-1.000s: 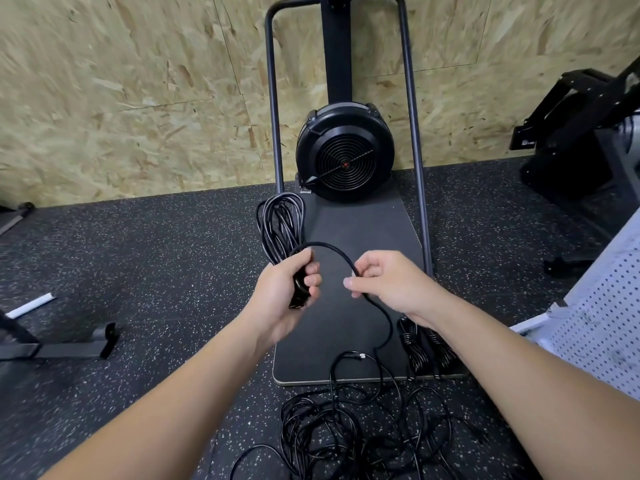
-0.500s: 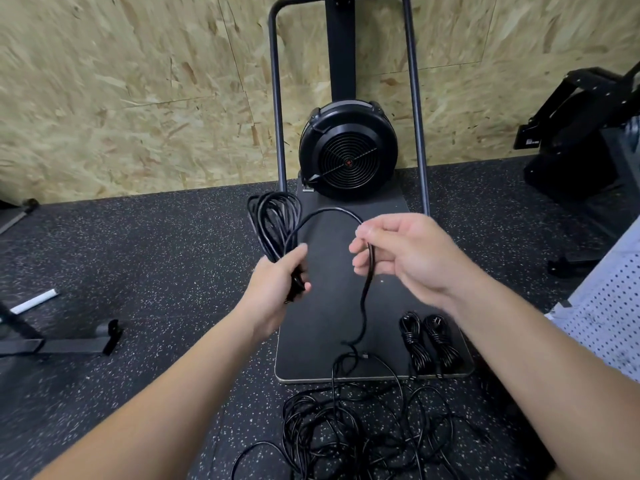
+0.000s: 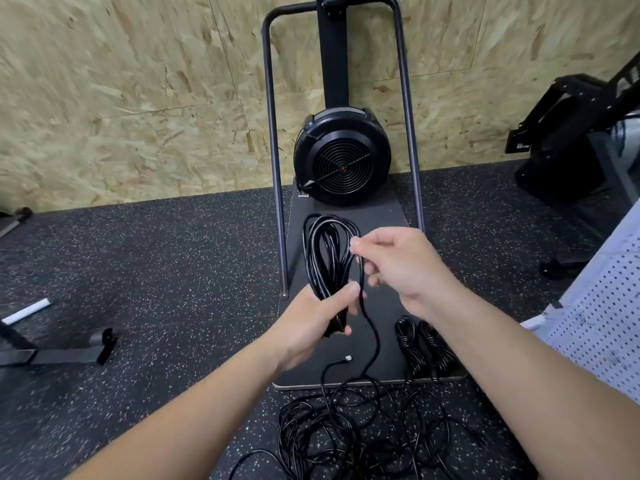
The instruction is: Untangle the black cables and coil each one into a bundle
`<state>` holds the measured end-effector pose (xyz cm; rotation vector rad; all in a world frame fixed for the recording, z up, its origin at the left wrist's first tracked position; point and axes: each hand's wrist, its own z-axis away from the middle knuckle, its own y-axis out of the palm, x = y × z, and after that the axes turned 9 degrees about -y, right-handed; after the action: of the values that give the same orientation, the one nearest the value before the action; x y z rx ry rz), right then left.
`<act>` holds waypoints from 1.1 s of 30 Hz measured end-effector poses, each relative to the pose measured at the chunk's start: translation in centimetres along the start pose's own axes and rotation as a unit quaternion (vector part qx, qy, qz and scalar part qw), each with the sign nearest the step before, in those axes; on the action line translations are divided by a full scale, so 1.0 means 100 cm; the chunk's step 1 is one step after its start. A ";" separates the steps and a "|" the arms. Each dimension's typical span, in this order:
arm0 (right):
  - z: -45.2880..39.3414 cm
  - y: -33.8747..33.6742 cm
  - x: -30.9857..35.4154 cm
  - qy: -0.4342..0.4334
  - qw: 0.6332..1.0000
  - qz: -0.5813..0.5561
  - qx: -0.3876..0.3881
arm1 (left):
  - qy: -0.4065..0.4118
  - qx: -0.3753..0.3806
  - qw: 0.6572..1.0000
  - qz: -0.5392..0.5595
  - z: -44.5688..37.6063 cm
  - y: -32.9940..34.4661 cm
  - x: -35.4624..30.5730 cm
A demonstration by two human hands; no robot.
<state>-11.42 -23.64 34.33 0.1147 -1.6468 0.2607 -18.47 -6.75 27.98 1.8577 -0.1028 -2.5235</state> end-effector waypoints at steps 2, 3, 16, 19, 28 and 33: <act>0.003 0.005 0.001 -0.001 0.999 -0.039 -0.030 | 0.024 0.003 0.999 -0.031 0.000 0.001 0.001; 0.004 0.008 0.001 -0.003 0.998 -0.051 -0.041 | 0.033 -0.001 0.998 -0.044 0.001 0.003 0.001; -0.001 0.002 -0.032 0.011 0.996 0.021 0.086 | 0.079 -0.044 0.989 0.115 -0.005 -0.003 -0.017; 0.012 0.013 -0.051 0.107 0.943 0.013 0.314 | 0.103 -0.070 0.977 0.172 -0.010 -0.013 -0.028; 0.004 0.022 -0.051 0.097 0.984 0.025 0.147 | 0.142 -0.255 0.942 0.168 -0.016 -0.061 -0.037; -0.004 0.006 -0.033 -0.126 0.941 0.301 0.088 | 0.095 -0.306 0.946 0.042 -0.018 -0.073 -0.029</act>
<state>-10.84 -23.26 31.08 -0.2378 -1.8808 0.8916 -15.63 0.58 29.79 1.7549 0.5268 -1.9756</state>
